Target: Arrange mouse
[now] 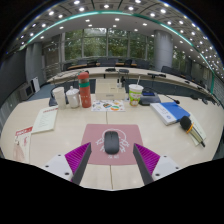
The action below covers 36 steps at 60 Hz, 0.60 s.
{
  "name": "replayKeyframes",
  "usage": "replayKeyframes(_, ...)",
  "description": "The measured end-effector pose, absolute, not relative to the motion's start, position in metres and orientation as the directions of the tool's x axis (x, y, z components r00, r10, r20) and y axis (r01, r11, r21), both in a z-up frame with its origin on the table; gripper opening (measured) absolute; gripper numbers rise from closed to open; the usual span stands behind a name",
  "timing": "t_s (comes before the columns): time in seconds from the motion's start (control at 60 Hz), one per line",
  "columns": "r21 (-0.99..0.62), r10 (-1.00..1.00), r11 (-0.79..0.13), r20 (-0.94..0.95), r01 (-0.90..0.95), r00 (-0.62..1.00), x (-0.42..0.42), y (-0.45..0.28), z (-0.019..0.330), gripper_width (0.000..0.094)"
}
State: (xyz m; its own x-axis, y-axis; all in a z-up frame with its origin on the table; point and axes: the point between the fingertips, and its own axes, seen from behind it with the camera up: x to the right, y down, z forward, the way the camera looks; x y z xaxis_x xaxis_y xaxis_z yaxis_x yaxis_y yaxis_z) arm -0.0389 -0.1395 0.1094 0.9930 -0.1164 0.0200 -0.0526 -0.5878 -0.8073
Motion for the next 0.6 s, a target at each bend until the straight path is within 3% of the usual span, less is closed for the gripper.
replayKeyframes(0.233, -0.834, -0.130, -0.552, 0.079, -0.006, 0.988, -0.061, -0.271, 0.195, 0.0856)
replayKeyframes(0.4, -0.833, -0.151, -0.553, 0.085, -0.013, 0.985, -0.069, -0.343, 0.222, 0.0856)
replayKeyframes(0.6, -0.842, -0.147, -0.539, 0.097, 0.002, 0.984, -0.076, -0.375, 0.234, 0.0857)
